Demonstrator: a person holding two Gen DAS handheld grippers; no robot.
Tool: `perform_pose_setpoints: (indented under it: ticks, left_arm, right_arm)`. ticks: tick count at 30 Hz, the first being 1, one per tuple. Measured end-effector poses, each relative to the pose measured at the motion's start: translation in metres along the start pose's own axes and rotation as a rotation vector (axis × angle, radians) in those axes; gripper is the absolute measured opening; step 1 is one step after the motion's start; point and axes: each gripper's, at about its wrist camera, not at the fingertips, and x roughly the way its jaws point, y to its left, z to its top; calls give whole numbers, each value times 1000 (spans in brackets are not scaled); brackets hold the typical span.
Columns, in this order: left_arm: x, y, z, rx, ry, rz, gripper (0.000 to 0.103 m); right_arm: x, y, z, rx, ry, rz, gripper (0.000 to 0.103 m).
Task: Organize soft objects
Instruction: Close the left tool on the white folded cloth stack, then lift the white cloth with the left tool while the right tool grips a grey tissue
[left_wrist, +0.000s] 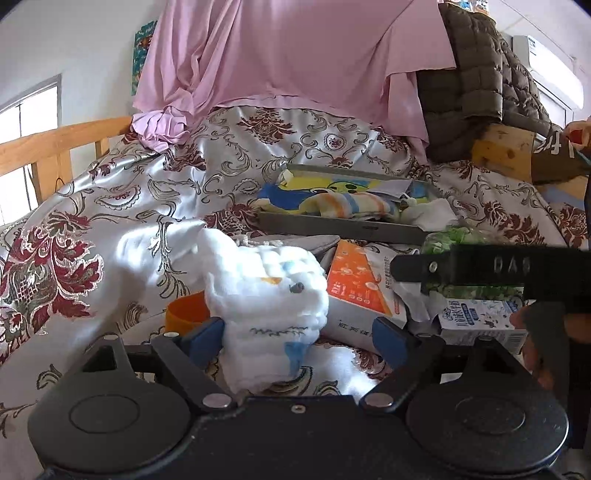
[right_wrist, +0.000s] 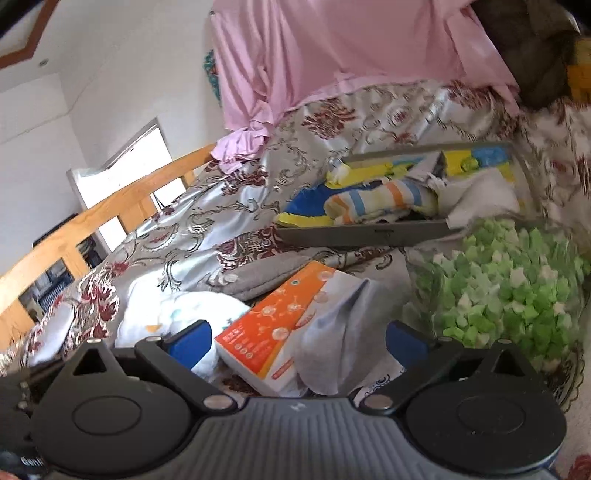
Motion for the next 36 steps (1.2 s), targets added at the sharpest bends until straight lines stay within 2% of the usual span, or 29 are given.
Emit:
perform_pose_setpoints:
  ticks: [5, 11, 15, 20, 23, 26, 28, 30, 31, 33, 36]
  left_arm:
    - [10, 4, 4, -16, 1, -2, 86]
    - [23, 3, 12, -15, 11, 20, 86]
    - [31, -3, 15, 3, 12, 36, 86]
    - [42, -9, 18, 8, 18, 53, 85]
    - [47, -14, 18, 32, 22, 61, 82]
    - [51, -16, 18, 39, 27, 69, 75]
    - [52, -16, 17, 38, 32, 72, 65]
    - [54, -18, 15, 48, 35, 81, 59]
    - [54, -19, 15, 56, 33, 84, 57]
    - [53, -20, 15, 63, 29, 88, 49]
    - [53, -21, 16, 61, 33, 94, 41]
  right_arm:
    - [7, -2, 3, 13, 10, -1, 99]
    - [18, -3, 3, 25, 35, -24, 92]
    - [25, -2, 4, 14, 46, -28, 85]
    - [30, -4, 3, 26, 55, -39, 83]
    - [31, -3, 3, 23, 58, -55, 79]
    - [31, -7, 3, 53, 61, -64, 67]
    - [32, -11, 2, 83, 77, -58, 51]
    - [34, -12, 2, 83, 84, -49, 46]
    - [33, -11, 2, 78, 81, -48, 39]
    - [32, -9, 2, 73, 77, -42, 31]
    - [31, -8, 3, 69, 72, -54, 24]
